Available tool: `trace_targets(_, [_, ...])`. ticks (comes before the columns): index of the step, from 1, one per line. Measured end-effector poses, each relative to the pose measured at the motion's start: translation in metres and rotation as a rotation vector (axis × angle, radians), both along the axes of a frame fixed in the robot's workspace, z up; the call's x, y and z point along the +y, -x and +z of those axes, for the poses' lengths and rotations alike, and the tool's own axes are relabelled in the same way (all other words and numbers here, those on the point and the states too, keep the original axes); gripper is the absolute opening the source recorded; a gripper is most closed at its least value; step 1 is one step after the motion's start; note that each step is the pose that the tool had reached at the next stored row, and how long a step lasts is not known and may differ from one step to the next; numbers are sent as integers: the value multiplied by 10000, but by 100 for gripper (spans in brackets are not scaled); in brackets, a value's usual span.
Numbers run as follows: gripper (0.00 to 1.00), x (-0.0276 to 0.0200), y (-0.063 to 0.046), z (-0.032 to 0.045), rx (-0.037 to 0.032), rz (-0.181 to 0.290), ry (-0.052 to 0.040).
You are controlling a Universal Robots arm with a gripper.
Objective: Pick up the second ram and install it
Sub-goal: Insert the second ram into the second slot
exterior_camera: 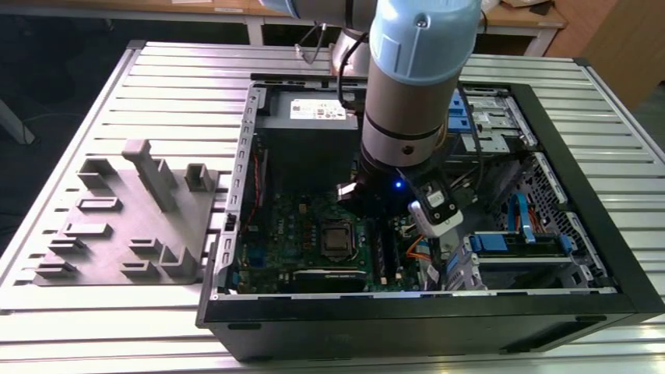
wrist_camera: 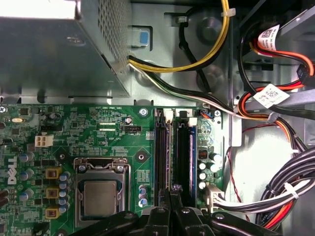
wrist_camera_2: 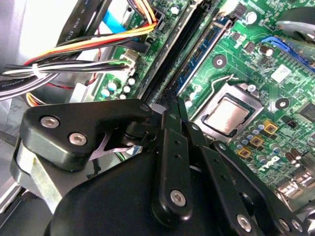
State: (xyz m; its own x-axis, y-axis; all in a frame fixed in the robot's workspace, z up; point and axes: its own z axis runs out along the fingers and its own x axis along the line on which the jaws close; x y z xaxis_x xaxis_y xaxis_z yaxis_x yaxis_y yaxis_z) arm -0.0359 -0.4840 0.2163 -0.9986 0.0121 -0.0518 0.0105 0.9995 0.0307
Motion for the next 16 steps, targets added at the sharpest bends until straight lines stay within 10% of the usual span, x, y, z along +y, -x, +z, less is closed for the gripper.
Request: trace_targets(16, [16,-1,0,-1,2,0,5])
